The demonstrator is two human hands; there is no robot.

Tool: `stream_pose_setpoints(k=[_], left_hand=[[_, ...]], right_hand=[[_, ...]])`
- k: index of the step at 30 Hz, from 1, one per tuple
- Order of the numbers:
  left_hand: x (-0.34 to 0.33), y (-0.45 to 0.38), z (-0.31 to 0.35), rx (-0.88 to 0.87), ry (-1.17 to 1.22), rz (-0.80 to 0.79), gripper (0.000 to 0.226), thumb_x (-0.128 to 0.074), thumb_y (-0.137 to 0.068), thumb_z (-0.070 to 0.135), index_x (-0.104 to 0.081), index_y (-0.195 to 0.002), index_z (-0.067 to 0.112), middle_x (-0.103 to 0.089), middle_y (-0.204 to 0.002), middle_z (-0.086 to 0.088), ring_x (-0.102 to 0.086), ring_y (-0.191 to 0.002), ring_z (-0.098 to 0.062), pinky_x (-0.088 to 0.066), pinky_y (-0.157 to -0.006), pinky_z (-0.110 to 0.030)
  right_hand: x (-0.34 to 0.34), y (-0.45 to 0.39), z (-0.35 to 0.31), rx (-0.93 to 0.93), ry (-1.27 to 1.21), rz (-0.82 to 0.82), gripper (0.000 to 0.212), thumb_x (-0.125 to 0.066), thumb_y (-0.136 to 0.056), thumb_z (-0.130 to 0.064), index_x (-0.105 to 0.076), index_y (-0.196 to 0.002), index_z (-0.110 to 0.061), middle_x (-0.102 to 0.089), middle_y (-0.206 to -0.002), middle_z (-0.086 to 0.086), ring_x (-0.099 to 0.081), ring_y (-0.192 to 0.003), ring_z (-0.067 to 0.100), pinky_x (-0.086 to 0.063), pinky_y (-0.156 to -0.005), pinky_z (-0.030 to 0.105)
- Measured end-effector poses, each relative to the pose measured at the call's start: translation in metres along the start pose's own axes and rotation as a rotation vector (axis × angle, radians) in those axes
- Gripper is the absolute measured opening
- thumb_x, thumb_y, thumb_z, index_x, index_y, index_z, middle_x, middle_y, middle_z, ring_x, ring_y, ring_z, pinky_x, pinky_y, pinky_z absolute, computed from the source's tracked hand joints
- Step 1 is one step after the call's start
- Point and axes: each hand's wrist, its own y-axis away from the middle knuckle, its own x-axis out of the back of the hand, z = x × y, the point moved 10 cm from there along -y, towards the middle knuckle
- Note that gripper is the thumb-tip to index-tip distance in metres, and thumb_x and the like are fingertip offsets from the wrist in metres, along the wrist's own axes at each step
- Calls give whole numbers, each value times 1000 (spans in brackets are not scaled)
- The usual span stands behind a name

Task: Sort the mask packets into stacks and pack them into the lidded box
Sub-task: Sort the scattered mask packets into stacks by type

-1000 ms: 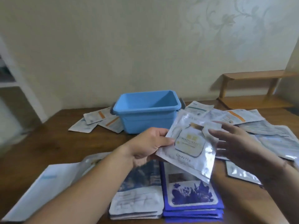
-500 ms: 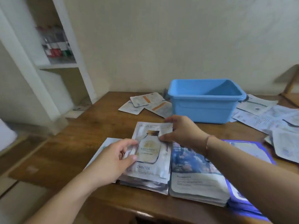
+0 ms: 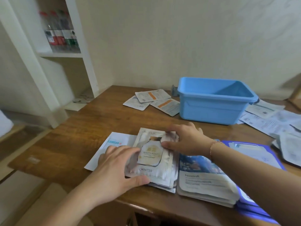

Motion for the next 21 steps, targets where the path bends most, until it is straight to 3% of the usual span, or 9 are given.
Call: stream_pose_setpoints(k=[4,8,12,17,21], left_hand=[[-1,0,8,10,-29,-14,96,-51,-65,86,-16,-147,50,-16,-131,36,-11,-126,3,-25,-113,-36],[-4,-2,10,-19,-35,15,96,-51,-67,86,-15,-148,49,-19,-145,32,-8,-116,8,-25,-112,-35],[-8,-3,9,-49,-84,39,101,-51,-63,89,-13,-148,50,-15,-140,35,-5,-114,10,-22,-112,-32],[-8,-1,7,-55,-47,113,99,-52,-59,88,-21,-146,50,-23,-141,32,-15,-125,6,-21,-111,-28],[-9,3,6,-53,-34,129,100,-51,-59,89,-20,-146,50,-22,-139,35,-13,-122,8,-23,-106,-25]], right_hand=[[2,1,7,-8,-25,14,54,-53,-84,-65,-47,-132,-41,-56,-126,-8,-37,-127,24,-32,-99,48],[0,1,11,-4,-5,8,58,-51,-86,-65,-41,-137,-41,-51,-136,-7,-35,-130,23,-30,-101,49],[-3,1,11,15,5,3,61,-48,-86,-66,-37,-140,-40,-42,-145,-7,-32,-133,23,-28,-105,49],[-8,4,10,71,0,-45,67,-46,-83,-72,-34,-141,-41,-37,-147,-10,-28,-135,20,-24,-110,49],[-8,5,13,78,11,-40,68,-46,-82,-73,-33,-141,-42,-36,-148,-9,-26,-136,20,-21,-112,50]])
